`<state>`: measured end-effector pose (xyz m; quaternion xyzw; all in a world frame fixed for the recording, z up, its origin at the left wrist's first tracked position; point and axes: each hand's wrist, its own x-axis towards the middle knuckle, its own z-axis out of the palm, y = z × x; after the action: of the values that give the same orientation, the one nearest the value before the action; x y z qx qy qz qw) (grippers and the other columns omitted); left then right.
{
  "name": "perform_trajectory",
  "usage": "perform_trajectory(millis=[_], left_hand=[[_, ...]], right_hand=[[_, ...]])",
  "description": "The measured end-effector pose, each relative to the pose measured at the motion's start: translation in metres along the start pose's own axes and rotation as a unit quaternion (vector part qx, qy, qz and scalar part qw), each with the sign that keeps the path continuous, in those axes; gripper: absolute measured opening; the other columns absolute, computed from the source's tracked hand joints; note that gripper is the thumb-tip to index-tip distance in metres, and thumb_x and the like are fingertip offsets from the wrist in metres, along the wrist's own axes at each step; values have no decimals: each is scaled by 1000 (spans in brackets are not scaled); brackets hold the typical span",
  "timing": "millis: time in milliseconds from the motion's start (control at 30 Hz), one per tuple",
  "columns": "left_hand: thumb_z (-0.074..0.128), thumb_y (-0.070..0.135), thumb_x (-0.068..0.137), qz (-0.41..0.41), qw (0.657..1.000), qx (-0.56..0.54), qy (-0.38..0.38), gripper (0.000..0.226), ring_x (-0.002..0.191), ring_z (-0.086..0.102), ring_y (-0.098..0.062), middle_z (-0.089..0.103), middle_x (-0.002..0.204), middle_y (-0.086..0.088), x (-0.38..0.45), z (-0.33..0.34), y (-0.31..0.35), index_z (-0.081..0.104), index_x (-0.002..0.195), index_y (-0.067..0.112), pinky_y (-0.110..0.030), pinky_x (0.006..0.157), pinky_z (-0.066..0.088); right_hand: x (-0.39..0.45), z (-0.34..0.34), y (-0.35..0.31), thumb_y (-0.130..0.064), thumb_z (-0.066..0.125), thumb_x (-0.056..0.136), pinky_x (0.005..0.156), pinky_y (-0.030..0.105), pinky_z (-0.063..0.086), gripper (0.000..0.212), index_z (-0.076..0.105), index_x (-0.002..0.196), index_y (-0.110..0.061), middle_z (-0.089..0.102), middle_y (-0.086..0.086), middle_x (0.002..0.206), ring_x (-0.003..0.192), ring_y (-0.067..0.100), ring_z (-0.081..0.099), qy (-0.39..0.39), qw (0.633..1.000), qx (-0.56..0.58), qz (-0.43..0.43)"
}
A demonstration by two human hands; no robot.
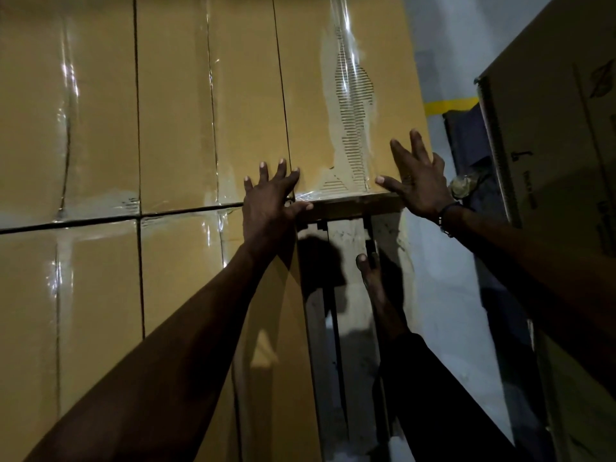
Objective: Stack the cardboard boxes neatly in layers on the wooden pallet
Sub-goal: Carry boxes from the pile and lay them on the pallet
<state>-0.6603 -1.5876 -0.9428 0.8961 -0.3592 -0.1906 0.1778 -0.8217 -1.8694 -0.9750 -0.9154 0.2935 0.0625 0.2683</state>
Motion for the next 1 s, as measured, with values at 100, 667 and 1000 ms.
perform_trajectory(millis=[100,667,1000], left_hand=[[65,55,93,-3,1000,20,-7,76,156,14,-38,28,167,-6,1,-1,3,40,156,24,-64,121,13],[75,30,93,-72,976,-189,77,62,144,45,-24,50,154,-5,-70,-69,31,51,149,17,-44,119,37],[68,19,95,-141,924,-309,174,47,126,57,-7,64,135,10,-251,-235,121,57,140,27,-44,103,52]], right_hand=[[-2,-2,-5,-91,37,79,119,60,12,99,20,162,-39,-5,-2,172,155,44,6,2,1000,1,-3],[-66,-71,-84,-77,37,91,119,56,24,87,34,159,-24,6,3,172,153,36,19,-2,999,34,-37],[-232,-216,-232,-53,52,102,121,40,30,71,30,161,-20,8,-9,171,152,9,22,73,978,194,-7]])
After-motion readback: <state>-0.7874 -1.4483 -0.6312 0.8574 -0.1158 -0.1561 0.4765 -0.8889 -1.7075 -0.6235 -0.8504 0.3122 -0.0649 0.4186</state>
